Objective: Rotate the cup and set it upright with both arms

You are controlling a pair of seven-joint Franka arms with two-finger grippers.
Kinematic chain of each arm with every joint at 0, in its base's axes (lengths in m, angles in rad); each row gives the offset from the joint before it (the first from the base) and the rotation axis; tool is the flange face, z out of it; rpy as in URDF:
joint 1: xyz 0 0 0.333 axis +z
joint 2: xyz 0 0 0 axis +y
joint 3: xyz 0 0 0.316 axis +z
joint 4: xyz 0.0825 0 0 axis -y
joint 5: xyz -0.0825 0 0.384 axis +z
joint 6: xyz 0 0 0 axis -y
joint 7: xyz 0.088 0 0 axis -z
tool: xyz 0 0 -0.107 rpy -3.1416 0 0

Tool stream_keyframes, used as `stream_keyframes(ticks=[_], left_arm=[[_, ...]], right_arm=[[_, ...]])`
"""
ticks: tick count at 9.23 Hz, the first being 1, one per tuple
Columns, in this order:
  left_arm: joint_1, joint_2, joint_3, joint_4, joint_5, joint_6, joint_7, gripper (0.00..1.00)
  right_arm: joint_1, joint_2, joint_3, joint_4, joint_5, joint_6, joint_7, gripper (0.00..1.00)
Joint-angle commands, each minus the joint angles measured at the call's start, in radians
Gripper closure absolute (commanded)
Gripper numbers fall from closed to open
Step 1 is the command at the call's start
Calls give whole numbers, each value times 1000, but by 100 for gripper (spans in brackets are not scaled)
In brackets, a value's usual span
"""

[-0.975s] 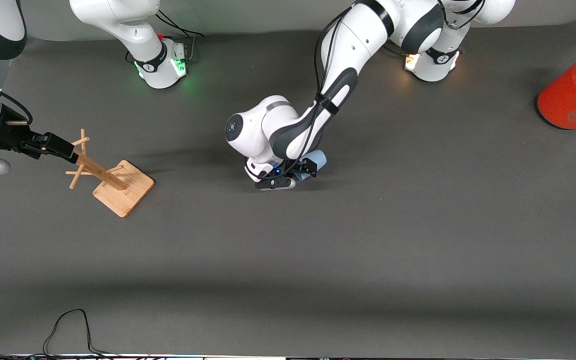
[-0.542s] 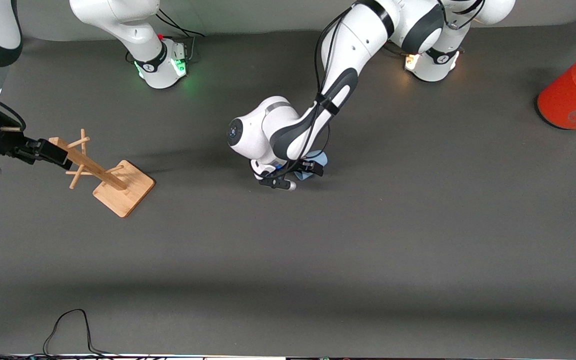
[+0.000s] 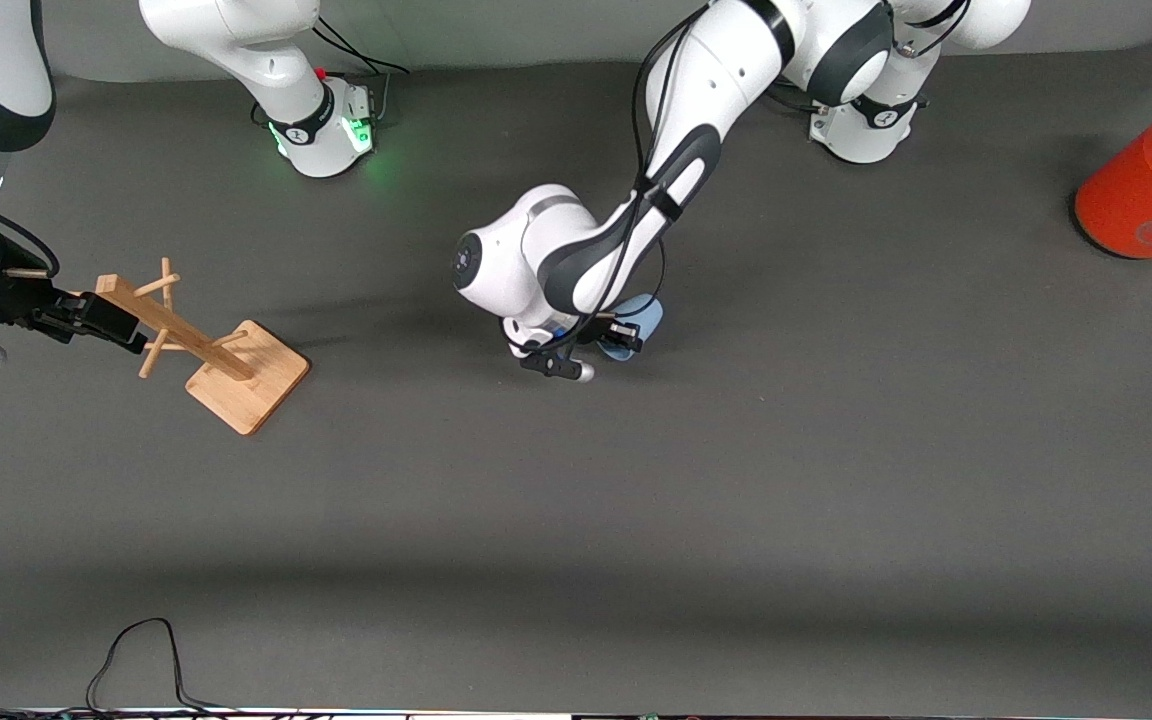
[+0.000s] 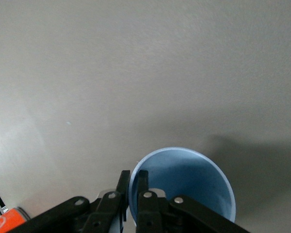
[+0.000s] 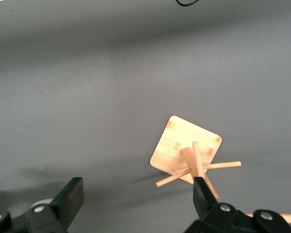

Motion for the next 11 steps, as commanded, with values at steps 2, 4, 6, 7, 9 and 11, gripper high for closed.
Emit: stream_keyframes(ticks=[2, 4, 6, 7, 9, 11], left_arm=[[120, -246, 9, 9, -93, -45, -18, 100], [184, -407, 9, -83, -169, 39, -82, 100], [212, -608, 10, -433, -191, 353, -162, 100], [215, -668, 10, -593, -189, 540, -211, 100], [212, -674, 14, -767, -163, 852, -333, 100], [220, -652, 20, -905, 22, 1086, -505, 100]], right_arm=[[4, 7, -6, 10, -3, 19, -20, 0], [4, -2, -8, 7, -3, 28, -20, 0], [7, -24, -8, 7, -3, -15, -20, 0], [7, -38, -8, 7, -3, -36, -22, 0], [7, -71, -8, 5, -11, -53, -28, 0], [9, -93, -9, 0, -11, -55, -31, 0]])
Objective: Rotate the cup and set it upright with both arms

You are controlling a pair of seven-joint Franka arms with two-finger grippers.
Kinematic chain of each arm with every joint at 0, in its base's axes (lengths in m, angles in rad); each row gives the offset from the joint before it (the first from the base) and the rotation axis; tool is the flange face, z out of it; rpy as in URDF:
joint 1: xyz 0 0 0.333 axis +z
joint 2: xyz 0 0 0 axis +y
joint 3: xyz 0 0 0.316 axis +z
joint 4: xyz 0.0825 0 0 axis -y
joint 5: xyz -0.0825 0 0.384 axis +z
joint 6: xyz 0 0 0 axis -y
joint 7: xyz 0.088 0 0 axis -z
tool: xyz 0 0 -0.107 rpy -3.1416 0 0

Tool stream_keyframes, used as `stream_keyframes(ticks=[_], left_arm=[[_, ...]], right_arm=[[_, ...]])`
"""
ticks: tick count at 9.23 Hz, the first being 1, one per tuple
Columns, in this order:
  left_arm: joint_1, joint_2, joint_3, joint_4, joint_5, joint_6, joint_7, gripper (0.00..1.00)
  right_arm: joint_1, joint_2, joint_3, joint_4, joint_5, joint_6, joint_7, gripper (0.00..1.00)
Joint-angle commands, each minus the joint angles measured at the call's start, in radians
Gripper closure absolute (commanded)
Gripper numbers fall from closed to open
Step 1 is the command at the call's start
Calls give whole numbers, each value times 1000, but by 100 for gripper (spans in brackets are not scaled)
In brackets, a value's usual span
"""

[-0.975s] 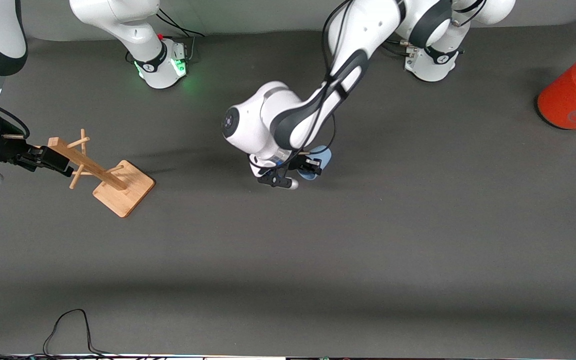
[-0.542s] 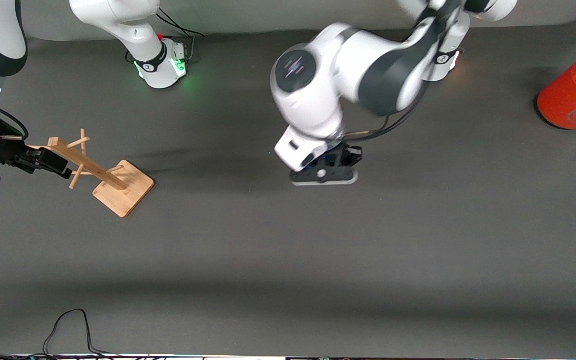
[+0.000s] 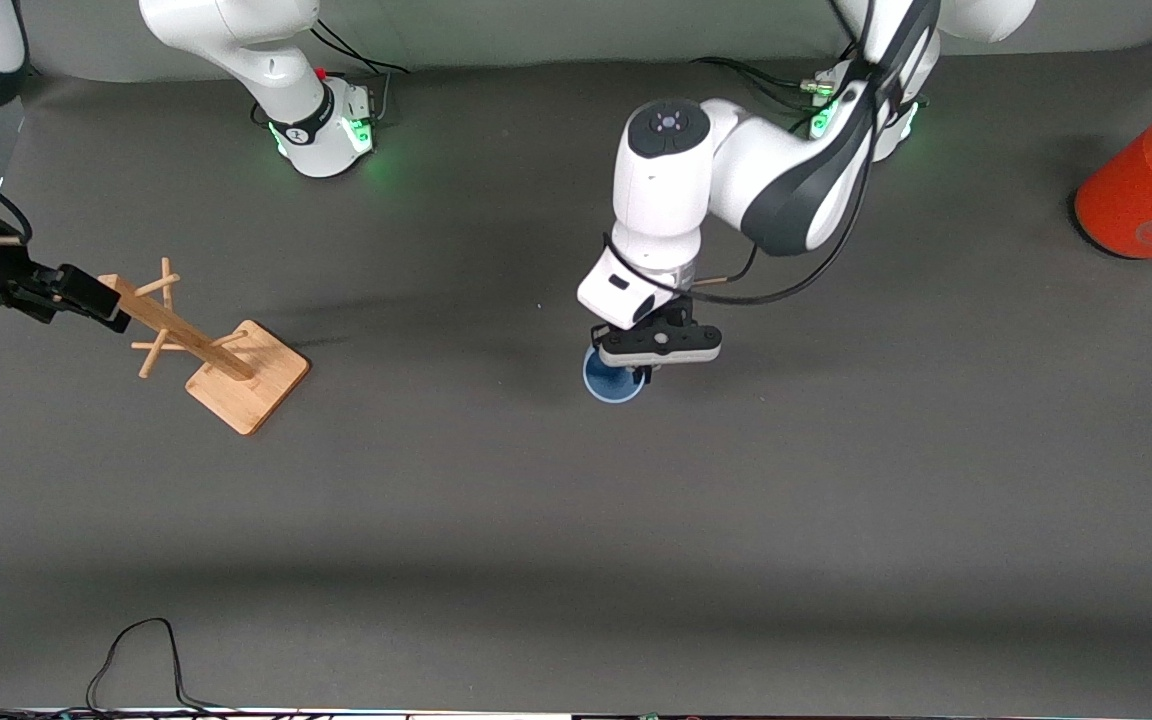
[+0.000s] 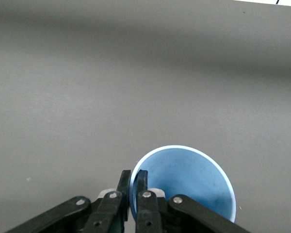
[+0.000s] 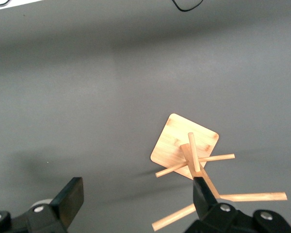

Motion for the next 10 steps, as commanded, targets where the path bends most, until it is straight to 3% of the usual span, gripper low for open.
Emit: stream_keyframes(ticks=[1, 4, 6, 8, 9, 10], left_arm=[[4, -23, 4, -154, 211, 163, -242, 100], [-21, 68, 1, -159, 536, 168, -617, 100], [-62, 119, 2, -156, 668, 165, -814, 100], [-97, 148, 2, -153, 722, 148, -912, 100], [-99, 146, 1, -149, 721, 127, -914, 21], [-104, 137, -2, -147, 721, 105, -909, 0]], right_arm=[[11, -31, -7, -9, -12, -10, -22, 0], [12, -73, -4, -50, -17, -51, -22, 0], [23, -105, 2, -55, -61, -79, -22, 0], [32, -99, 2, -55, -62, -68, -25, 0], [31, -88, 2, -52, -60, -68, -39, 0], [31, -76, 2, -49, -49, -68, -78, 0]])
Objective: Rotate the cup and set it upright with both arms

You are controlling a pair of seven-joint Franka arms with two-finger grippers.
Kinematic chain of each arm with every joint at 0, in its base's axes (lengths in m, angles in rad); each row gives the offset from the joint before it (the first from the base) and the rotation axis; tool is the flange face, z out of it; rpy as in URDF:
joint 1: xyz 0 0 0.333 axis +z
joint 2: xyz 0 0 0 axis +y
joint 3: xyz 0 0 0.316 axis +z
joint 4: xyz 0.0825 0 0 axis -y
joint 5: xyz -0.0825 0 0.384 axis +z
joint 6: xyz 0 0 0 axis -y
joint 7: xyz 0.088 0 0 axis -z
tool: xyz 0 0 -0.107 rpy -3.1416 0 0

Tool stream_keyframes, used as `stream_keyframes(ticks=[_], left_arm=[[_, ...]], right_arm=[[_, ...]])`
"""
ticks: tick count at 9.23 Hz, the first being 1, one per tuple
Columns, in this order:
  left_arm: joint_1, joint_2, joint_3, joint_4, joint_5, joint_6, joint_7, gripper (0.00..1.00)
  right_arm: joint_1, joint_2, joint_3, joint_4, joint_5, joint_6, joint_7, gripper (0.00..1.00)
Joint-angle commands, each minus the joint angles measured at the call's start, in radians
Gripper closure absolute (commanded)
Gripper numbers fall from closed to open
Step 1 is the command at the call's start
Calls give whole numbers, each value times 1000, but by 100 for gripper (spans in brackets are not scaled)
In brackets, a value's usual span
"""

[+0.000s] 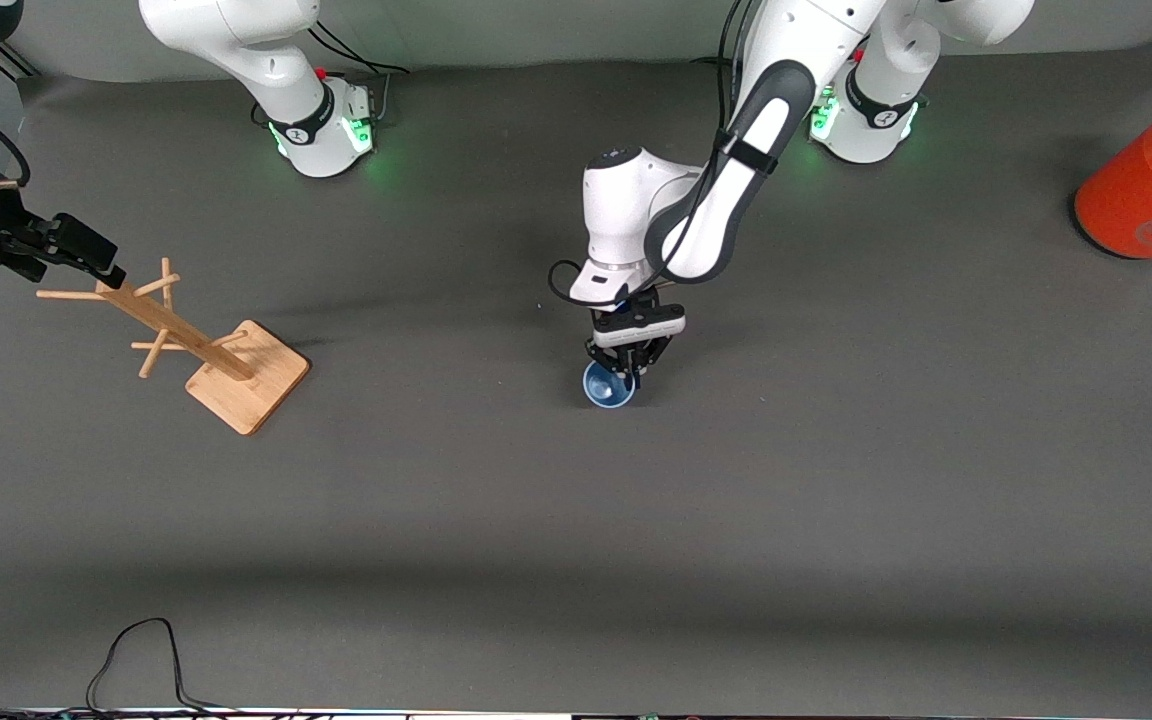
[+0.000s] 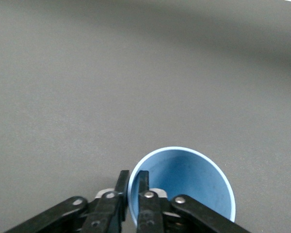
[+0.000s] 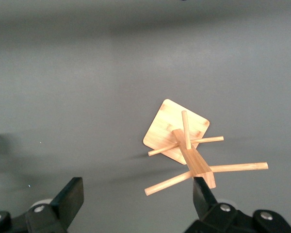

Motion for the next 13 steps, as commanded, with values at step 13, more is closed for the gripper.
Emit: stream_keyframes(ticks=[13], left_arm=[[597, -441, -15, 221, -949, -732, 1620, 0]], right_arm=[[17, 44, -14, 25, 29, -6, -95, 0]])
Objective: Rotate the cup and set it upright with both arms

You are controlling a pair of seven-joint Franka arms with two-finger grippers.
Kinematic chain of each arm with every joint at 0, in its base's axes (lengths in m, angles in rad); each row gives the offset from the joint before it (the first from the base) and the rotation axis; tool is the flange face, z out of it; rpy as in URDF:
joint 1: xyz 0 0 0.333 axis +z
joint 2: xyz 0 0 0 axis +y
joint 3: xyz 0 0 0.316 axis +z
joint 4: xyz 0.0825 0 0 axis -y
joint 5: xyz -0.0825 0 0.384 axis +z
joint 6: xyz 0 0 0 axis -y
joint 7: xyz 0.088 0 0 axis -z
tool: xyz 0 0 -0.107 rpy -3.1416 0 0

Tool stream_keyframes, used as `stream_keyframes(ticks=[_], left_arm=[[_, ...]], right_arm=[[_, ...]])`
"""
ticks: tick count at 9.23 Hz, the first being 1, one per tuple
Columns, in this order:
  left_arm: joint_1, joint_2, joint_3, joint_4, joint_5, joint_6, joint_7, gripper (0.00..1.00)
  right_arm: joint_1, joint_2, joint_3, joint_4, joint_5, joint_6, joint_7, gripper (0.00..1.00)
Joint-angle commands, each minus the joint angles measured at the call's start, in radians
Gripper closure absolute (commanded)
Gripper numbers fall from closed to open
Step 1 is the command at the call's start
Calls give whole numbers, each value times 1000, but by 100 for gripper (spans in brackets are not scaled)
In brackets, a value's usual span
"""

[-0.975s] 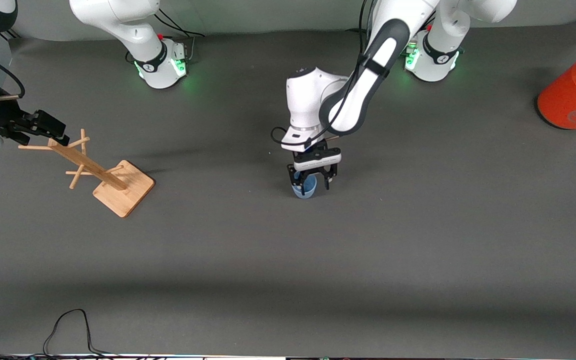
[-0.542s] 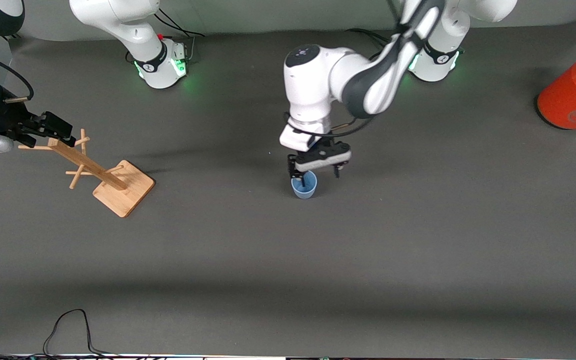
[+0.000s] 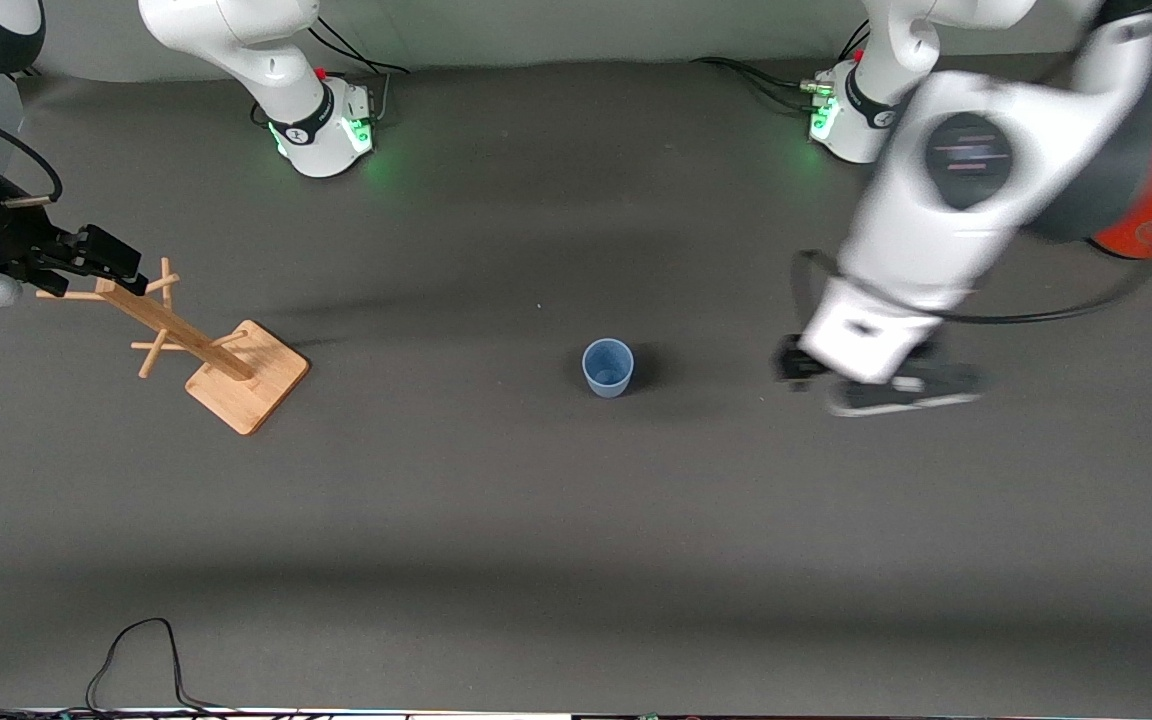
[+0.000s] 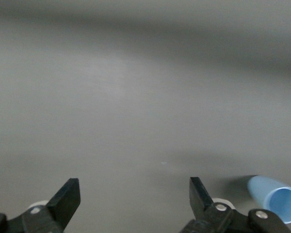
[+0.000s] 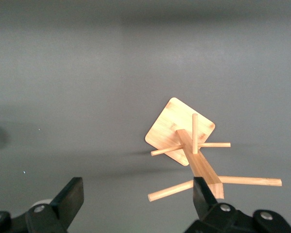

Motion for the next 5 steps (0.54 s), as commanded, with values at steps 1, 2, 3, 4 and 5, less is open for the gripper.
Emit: stream_keyframes(ticks=[1, 2, 3, 4, 5], left_arm=[[147, -141, -13, -117, -46, -36, 228, 0], [167, -161, 26, -115, -46, -91, 255, 0], [181, -182, 68, -117, -47, -121, 289, 0], [224, -213, 67, -123, -49, -148, 341, 0], [229, -275, 64, -188, -44, -144, 346, 0]], right_arm=[[-1, 10, -11, 21, 13, -8, -25, 0], [-1, 10, -11, 21, 13, -8, -25, 0], [-1, 10, -11, 19, 13, -8, -28, 0], [-1, 10, -12, 16, 13, -10, -28, 0], [-1, 13, -14, 16, 13, -8, -25, 0]])
